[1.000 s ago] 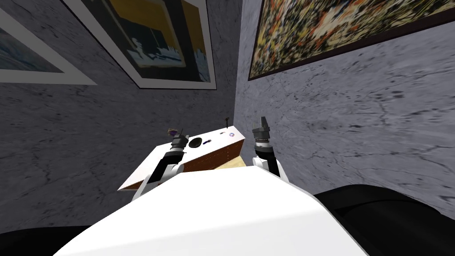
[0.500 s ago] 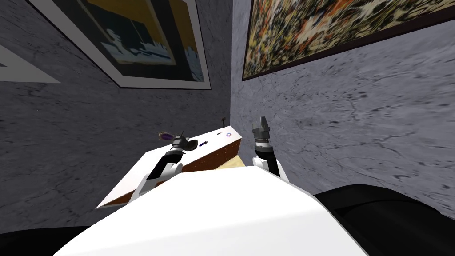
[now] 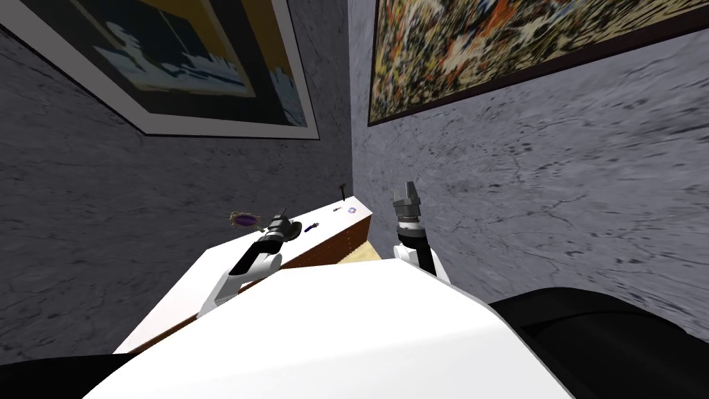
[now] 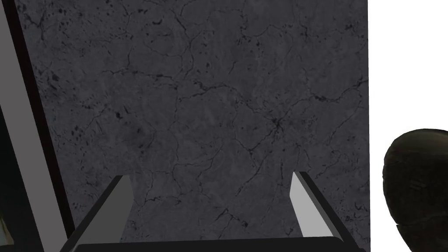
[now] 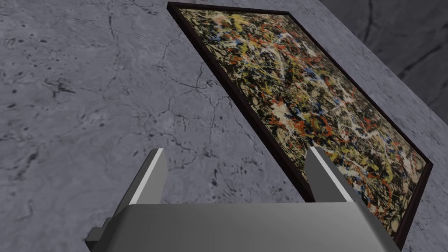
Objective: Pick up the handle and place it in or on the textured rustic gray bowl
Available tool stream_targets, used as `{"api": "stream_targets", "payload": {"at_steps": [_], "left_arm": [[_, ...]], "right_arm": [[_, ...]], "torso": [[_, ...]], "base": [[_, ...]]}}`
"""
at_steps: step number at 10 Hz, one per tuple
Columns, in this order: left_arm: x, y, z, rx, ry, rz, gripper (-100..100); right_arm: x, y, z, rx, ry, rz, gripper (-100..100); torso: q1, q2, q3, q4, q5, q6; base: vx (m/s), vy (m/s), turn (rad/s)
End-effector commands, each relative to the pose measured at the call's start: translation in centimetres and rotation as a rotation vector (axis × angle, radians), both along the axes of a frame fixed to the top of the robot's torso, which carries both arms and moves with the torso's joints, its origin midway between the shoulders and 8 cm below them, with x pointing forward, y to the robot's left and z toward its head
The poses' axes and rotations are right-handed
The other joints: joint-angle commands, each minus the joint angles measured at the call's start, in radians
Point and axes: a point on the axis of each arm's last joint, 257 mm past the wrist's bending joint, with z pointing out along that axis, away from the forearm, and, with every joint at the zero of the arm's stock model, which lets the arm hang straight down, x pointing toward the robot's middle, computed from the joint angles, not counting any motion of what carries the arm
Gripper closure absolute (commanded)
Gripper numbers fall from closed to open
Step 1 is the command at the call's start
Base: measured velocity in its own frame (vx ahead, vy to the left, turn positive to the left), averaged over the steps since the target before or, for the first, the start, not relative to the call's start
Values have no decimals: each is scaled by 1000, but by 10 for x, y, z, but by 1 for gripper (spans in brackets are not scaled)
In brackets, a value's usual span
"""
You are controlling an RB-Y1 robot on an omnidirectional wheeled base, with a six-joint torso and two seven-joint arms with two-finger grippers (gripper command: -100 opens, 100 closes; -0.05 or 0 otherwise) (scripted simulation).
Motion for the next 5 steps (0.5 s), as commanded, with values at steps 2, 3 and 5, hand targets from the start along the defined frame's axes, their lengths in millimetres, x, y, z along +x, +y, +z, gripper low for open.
{"api": "stream_targets", "payload": {"at_steps": [2,3,5], "left_arm": [[-2,16,-23,-33,76,32,-100],[-3,28,-34,-58,106,55,-100],[-5,30,-43,-66,141,62,-100]], "right_arm": [[0,0,0,0,0,0,0],[0,0,0,0,0,0,0],[0,0,0,0,0,0,0]], "torso": [[0,0,0,0,0,1],[0,0,0,0,0,0],[0,0,0,0,0,0]], "base": [[9,-6,-211],[10,-3,-320],[7,4,-37]]}}
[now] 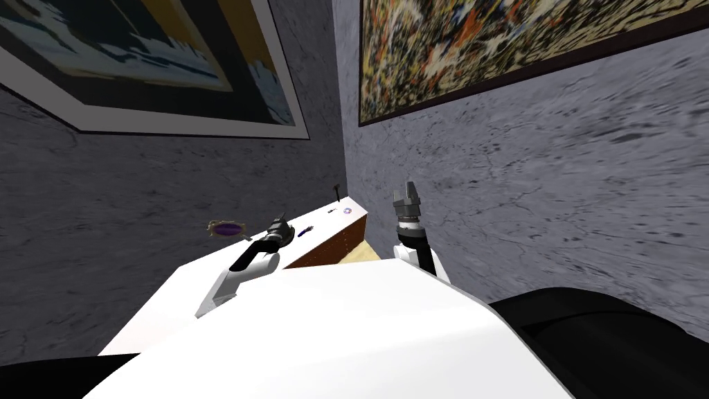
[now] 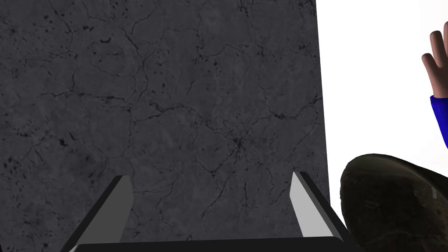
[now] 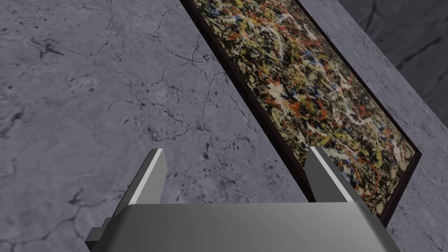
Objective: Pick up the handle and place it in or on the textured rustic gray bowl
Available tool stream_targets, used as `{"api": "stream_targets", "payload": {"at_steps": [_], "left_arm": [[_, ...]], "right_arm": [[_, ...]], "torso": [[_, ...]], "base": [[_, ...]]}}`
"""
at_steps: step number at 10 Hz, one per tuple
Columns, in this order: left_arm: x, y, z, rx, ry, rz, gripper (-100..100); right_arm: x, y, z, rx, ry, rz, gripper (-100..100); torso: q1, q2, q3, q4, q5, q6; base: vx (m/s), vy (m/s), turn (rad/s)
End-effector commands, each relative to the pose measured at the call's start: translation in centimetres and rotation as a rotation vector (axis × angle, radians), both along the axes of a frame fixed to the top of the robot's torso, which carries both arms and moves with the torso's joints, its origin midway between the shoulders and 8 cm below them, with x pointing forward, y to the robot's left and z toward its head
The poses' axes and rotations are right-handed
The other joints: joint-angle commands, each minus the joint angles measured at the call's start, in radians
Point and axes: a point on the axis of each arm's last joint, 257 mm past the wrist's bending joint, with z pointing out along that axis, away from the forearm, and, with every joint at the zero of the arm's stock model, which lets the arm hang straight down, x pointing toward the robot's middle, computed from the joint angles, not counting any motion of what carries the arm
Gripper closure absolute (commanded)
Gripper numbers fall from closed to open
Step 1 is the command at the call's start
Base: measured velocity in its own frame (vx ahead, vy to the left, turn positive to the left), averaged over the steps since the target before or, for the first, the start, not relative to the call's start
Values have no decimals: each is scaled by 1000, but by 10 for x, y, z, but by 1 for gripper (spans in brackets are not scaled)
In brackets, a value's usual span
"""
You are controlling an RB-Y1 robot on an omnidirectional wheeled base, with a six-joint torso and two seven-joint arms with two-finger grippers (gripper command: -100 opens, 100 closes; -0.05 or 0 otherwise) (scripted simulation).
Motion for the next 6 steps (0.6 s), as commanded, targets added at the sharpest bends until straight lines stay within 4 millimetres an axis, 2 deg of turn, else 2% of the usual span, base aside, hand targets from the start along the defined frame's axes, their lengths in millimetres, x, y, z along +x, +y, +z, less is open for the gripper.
{"api": "stream_targets", "payload": {"at_steps": [1,2,3,4,5,6], "left_arm": [[-4,15,-17,-34,53,31,-100],[-5,16,-22,-39,73,35,-100],[-9,29,-36,-70,109,63,-100],[-11,29,-42,-77,135,69,-100],[-16,42,-56,-111,172,99,-100],[-19,42,-62,-118,196,104,-100]], "right_arm": [[0,0,0,0,0,0,0],[0,0,0,0,0,0,0],[0,0,0,0,0,0,0],[0,0,0,0,0,0,0],[0,0,0,0,0,0,0],[0,0,0,0,0,0,0]], "torso": [[0,0,0,0,0,0],[0,0,0,0,0,1],[0,0,0,0,0,0],[0,0,0,0,0,1],[1,0,0,0,0,0],[1,0,0,0,0,1]], "base": [[8,-6,-270],[7,6,-160],[10,7,-227],[9,11,-156],[9,9,-264],[6,14,-144]]}}
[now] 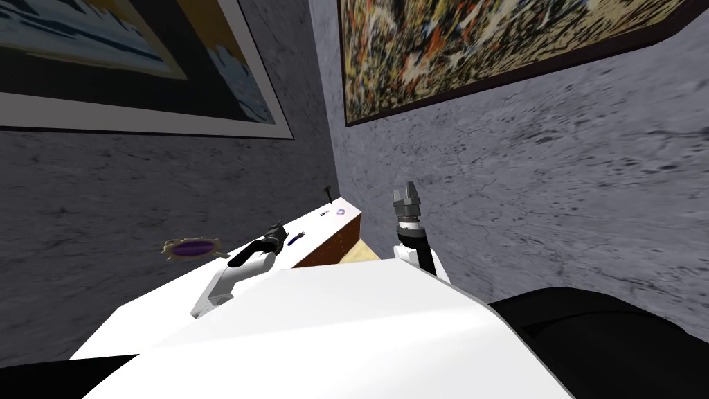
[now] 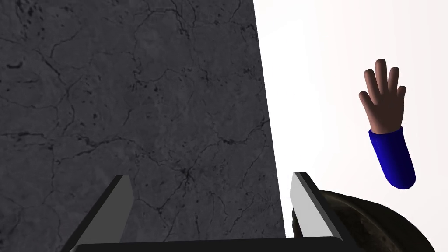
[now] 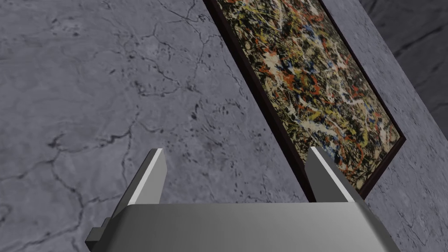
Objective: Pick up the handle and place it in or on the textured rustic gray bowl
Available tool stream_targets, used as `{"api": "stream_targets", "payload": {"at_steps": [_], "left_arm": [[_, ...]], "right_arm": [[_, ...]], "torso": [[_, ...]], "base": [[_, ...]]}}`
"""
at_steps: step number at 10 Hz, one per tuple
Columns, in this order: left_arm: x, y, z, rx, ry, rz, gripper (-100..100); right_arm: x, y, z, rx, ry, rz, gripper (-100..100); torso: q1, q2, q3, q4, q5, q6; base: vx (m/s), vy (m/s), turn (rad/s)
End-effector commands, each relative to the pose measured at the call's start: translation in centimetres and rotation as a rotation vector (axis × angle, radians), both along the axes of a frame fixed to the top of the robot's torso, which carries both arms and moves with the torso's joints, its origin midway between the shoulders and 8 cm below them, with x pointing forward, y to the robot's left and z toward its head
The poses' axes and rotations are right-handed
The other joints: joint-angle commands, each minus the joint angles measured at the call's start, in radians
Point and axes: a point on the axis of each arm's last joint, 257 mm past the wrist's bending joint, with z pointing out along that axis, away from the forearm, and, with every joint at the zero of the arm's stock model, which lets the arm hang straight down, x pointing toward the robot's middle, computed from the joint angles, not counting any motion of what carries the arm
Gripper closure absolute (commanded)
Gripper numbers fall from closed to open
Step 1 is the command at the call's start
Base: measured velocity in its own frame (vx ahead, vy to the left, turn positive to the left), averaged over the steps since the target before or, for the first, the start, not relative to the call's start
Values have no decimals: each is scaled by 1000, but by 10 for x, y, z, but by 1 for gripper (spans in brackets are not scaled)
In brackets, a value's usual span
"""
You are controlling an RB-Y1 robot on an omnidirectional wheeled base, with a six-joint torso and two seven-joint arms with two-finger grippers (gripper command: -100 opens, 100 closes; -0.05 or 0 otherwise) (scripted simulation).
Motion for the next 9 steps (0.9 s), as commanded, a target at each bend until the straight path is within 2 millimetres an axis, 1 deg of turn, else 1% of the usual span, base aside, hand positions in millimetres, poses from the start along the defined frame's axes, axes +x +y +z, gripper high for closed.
{"api": "stream_targets", "payload": {"at_steps": [1,2,3,4,5,6,7,8,9], "left_arm": [[-8,13,-18,-43,52,39,-100],[-12,13,-25,-51,78,44,-100],[-17,25,-36,-86,107,76,-100],[-21,25,-43,-95,134,82,-100],[-28,36,-56,-134,170,117,-100],[-31,36,-60,-139,187,120,-100],[-38,46,-72,-178,217,156,-100],[-42,45,-76,-185,237,160,-100],[-49,55,-87,-224,264,196,-100]], "right_arm": [[0,0,0,0,0,0,0],[0,0,0,0,0,0,0],[0,0,0,0,0,0,0],[0,0,0,0,0,0,0],[0,0,0,0,0,0,0],[0,0,0,0,0,0,0],[0,0,0,0,0,0,0],[0,0,0,0,0,0,0],[0,0,0,0,0,0,0]], "torso": [[0,0,0,0,0,0],[0,0,0,0,0,1],[0,0,0,0,0,0],[0,0,0,0,0,1],[0,0,0,0,0,0],[1,0,0,0,0,0],[1,0,0,0,0,0],[1,1,0,0,0,0],[1,1,0,0,0,0]], "base": [[5,14,-267],[2,18,-133],[1,15,-244],[0,18,-137],[-1,19,-239],[-2,23,-124],[-6,23,-244],[-4,27,-123],[-5,23,-219]]}}
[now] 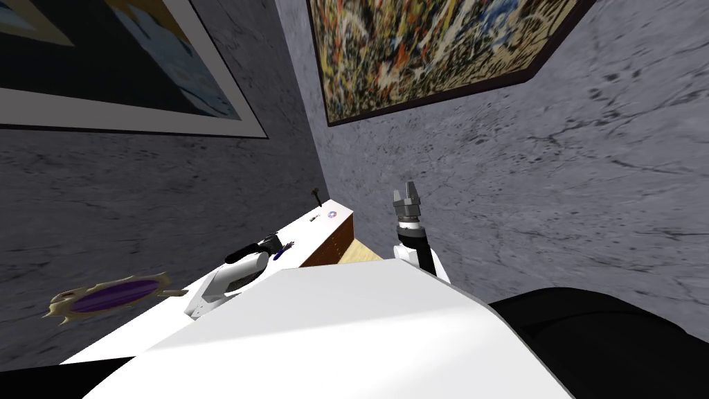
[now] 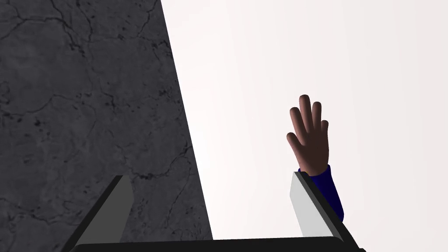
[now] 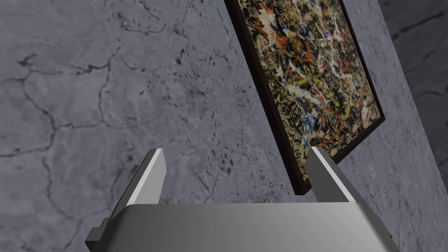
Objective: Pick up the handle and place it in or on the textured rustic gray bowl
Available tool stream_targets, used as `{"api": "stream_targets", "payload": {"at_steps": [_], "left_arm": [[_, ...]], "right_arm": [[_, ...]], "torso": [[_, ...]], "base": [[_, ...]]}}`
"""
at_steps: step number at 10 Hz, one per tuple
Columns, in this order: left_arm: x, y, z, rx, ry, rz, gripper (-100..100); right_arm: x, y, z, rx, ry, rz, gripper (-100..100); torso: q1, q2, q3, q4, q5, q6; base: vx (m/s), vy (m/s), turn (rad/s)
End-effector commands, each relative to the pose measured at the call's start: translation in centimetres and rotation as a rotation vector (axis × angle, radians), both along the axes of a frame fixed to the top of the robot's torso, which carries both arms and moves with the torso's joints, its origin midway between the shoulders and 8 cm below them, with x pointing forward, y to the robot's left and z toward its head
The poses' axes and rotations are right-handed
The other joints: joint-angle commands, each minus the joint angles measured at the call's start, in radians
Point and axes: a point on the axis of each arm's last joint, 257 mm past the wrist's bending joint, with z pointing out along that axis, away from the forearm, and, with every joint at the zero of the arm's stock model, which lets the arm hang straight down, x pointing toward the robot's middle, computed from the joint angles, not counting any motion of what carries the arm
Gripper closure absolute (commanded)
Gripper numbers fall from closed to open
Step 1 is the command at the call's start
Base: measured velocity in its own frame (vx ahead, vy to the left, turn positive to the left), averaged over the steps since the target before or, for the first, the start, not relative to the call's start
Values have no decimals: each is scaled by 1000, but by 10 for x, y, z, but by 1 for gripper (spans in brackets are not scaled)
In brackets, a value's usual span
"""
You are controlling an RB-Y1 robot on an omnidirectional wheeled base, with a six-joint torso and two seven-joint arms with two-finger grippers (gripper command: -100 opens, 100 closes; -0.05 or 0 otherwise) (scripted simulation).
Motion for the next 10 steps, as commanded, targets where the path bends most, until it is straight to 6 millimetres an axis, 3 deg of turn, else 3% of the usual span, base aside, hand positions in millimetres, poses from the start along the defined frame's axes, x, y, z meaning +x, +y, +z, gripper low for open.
{"api": "stream_targets", "payload": {"at_steps": [1,10], "left_arm": [[-9,3,-8,-30,37,23,-100],[-64,30,-67,-252,219,226,-100]], "right_arm": [[0,0,0,0,0,0,0],[0,0,0,0,0,0,0]], "torso": [[0,0,0,0,0,0],[0,1,0,0,0,-1]], "base": [[-5,24,-105],[-15,27,-150]]}}
